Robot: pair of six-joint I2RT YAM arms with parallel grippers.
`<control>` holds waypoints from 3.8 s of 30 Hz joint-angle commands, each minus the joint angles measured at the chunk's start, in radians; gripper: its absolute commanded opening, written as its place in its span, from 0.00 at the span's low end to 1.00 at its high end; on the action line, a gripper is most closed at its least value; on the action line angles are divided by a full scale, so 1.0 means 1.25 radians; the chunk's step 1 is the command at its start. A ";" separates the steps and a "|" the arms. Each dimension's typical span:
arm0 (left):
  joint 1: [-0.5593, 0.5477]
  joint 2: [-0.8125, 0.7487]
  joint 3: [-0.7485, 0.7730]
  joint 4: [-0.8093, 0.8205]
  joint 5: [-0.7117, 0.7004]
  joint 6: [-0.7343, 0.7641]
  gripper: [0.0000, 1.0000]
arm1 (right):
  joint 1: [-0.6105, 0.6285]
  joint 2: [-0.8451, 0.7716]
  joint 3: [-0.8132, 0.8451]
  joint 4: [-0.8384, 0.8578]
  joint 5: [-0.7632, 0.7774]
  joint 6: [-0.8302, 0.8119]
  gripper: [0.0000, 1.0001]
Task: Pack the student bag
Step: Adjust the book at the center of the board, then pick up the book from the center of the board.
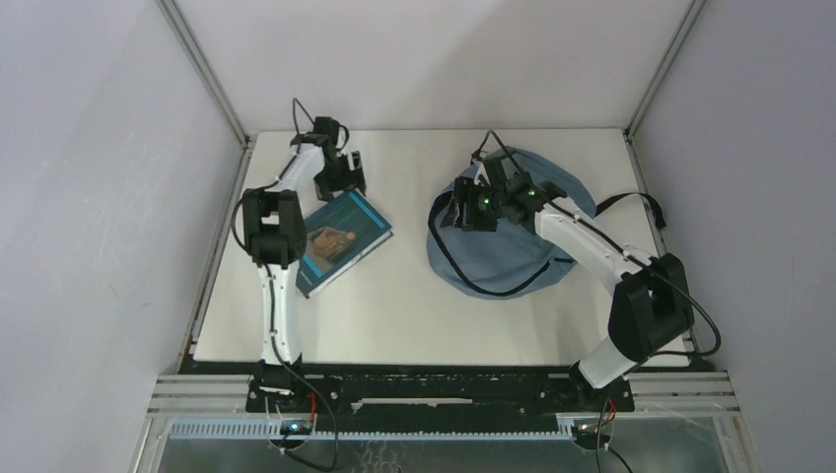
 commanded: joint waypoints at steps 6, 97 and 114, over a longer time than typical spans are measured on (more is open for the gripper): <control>-0.069 -0.266 -0.277 0.053 0.113 0.060 0.86 | 0.091 0.059 0.110 0.069 -0.038 0.006 0.67; 0.373 -1.075 -1.156 0.542 0.769 -0.367 0.87 | -0.076 0.295 0.146 0.619 -0.718 0.393 0.00; 0.363 -1.176 -1.077 0.517 0.661 -0.440 0.00 | -0.062 0.163 0.239 -0.095 -0.044 -0.090 0.60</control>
